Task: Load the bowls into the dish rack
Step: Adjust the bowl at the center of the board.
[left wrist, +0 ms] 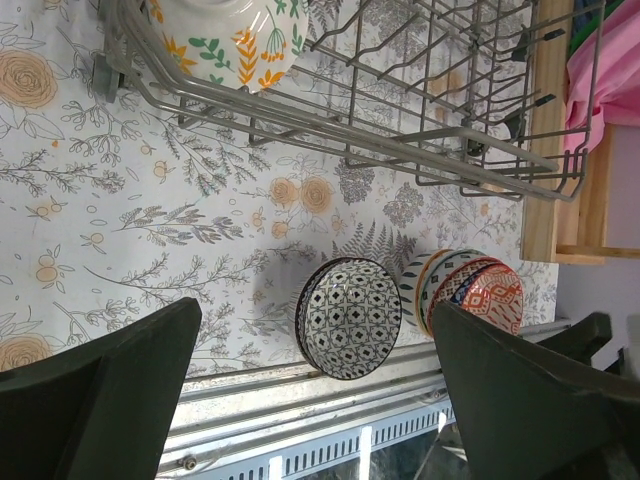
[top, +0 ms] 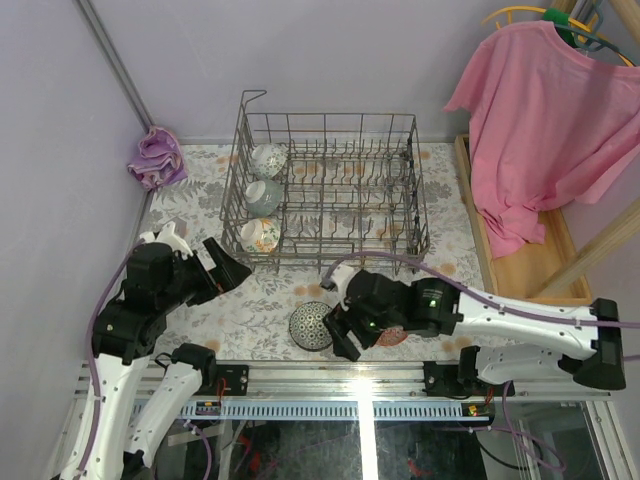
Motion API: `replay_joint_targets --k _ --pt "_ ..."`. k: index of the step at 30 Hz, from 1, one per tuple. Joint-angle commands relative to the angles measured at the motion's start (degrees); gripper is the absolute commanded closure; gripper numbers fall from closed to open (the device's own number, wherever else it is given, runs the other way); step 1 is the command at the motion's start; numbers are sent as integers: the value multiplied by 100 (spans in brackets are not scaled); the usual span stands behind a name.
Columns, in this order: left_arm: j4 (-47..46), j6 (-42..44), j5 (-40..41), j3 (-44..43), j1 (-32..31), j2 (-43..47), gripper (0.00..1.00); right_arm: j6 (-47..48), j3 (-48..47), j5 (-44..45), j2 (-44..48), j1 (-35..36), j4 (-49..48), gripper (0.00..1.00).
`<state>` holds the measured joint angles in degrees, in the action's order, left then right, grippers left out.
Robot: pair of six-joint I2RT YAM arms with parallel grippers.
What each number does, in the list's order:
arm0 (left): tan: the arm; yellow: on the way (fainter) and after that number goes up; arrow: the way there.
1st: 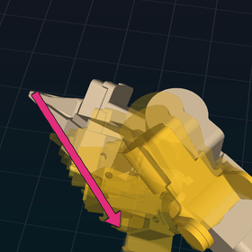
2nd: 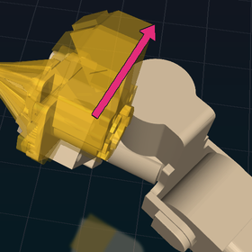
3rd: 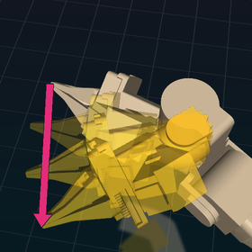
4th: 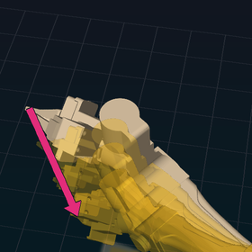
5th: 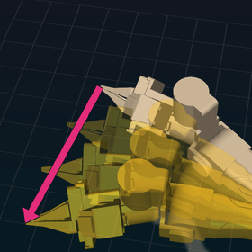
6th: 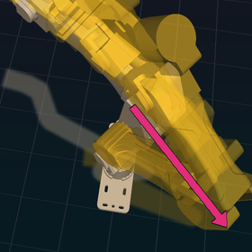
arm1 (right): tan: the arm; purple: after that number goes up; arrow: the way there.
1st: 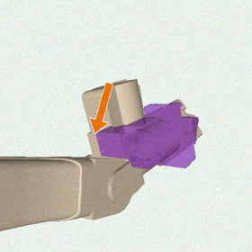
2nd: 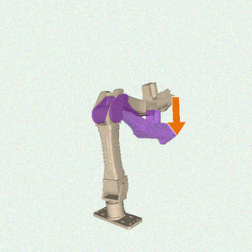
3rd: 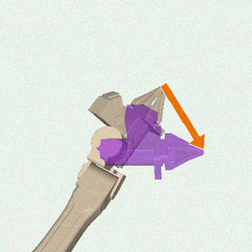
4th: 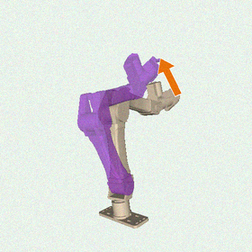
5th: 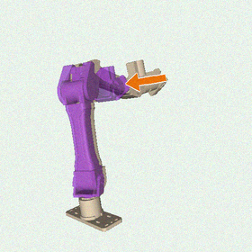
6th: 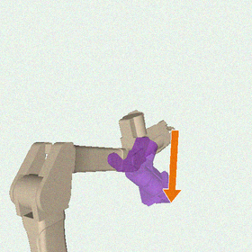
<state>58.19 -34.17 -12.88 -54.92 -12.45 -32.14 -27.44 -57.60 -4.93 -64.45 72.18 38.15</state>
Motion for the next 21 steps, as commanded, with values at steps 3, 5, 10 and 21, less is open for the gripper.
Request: replay_joint_targets --k 3,5,10,21 --pt "-199 92 -327 -321 -38 -71 0 92 -237 471 -744 736 -767 25" --pt "-138 104 -278 -420 -39 -24 0 187 -363 527 -1035 852 -791 24" --pt "94 70 -239 -642 -38 140 0 476 -780 740 -1594 920 -773 23" --pt "610 -19 -139 -970 -38 289 0 947 -1214 751 -2608 921 -962 25"
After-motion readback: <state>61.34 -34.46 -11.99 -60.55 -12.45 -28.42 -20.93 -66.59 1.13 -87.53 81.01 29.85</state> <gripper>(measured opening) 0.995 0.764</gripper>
